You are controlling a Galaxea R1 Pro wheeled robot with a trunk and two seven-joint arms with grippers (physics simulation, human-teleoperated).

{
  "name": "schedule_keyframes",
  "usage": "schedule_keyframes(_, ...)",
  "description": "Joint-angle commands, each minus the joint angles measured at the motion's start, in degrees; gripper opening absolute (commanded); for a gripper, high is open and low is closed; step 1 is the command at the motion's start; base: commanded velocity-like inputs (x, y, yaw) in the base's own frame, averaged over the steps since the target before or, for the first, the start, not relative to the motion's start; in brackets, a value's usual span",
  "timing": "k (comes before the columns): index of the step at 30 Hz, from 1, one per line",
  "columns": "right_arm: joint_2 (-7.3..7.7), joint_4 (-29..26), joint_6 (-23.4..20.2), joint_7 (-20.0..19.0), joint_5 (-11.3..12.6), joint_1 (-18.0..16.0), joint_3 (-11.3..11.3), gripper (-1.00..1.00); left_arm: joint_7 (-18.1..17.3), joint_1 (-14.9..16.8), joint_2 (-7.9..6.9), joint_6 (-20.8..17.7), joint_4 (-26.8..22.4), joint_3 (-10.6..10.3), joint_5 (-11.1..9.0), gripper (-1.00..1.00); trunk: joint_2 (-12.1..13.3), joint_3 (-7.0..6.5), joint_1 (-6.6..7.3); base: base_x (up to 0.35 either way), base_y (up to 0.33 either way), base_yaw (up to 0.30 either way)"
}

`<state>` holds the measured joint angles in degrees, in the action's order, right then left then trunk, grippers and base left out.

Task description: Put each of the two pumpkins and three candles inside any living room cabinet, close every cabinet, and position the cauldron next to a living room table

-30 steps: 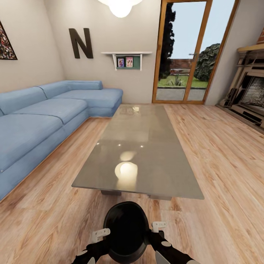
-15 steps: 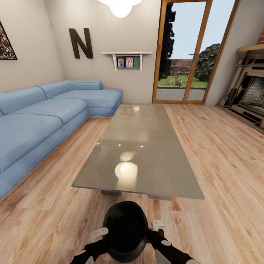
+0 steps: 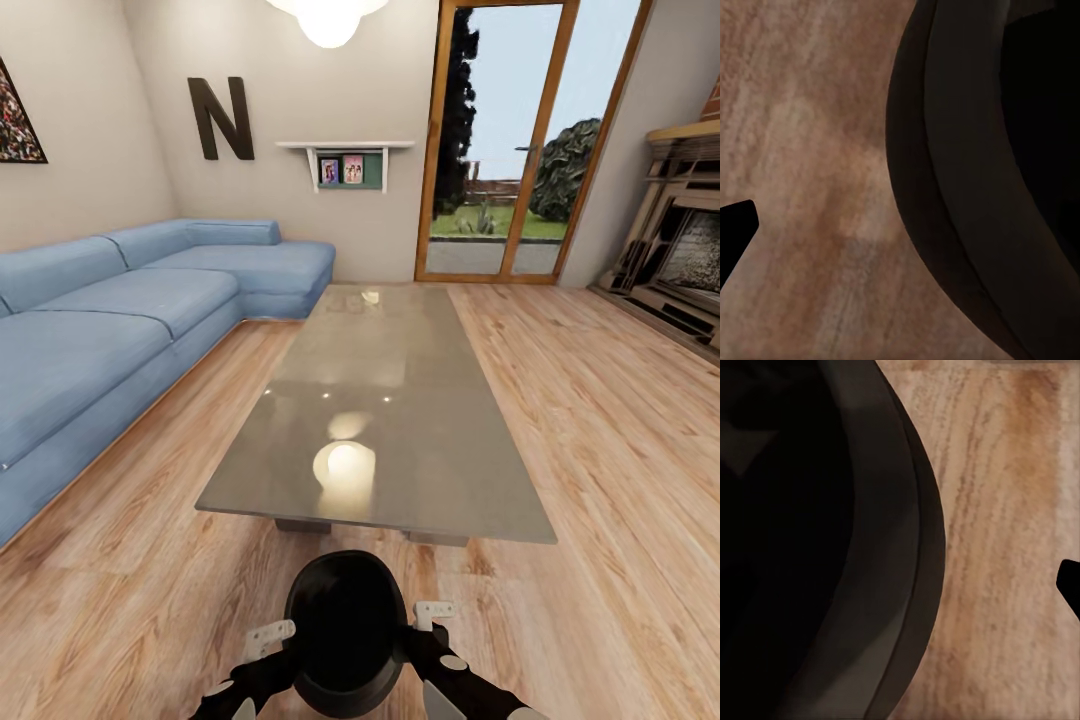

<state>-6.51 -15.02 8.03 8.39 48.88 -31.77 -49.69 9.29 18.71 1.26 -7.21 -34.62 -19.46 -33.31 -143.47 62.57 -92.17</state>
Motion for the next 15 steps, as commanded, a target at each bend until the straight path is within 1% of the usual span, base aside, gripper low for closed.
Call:
schedule_keyframes(1, 0.01, -0.01, 0.23, 0.28, 0.51, -0.05, -0.49, 1.0, 0.55, 0.03, -0.03, -0.18, -0.09, -0.29, -0.58, 1.0, -0.02, 0.05, 0.01, 0.0, 0.0, 0.0)
schedule_keyframes(2, 0.01, -0.01, 0.23, 0.29, 0.52, -0.05, -0.49, 1.0, 0.56, 0.02, 0.0, -0.21, -0.09, -0.27, -0.6, 1.0, -0.02, 0.05, 0.01, 0.0, 0.0, 0.0)
schedule_keyframes(12, 0.01, -0.01, 0.23, 0.31, 0.52, -0.05, -0.49, 1.0, 0.72, 0.02, 0.01, -0.51, -0.1, -0.2, -1.72, 1.0, 0.11, -2.16, 0.27, 0.0, 0.0, 0.0)
schedule_keyframes(13, 0.01, -0.01, 0.23, 0.31, 0.52, -0.05, -0.49, 1.0, 0.74, 0.02, 0.01, -0.54, -0.1, 0.07, -1.73, 1.0, 0.13, -2.38, 0.29, 0.0, 0.0, 0.0)
schedule_keyframes(15, 0.01, -0.01, 0.23, 0.31, 0.52, -0.05, -0.49, 1.0, 0.59, 0.02, 0.01, -0.63, -0.1, 1.32, -1.75, 1.0, 0.15, -2.83, 0.35, 0.0, 0.0, 0.0)
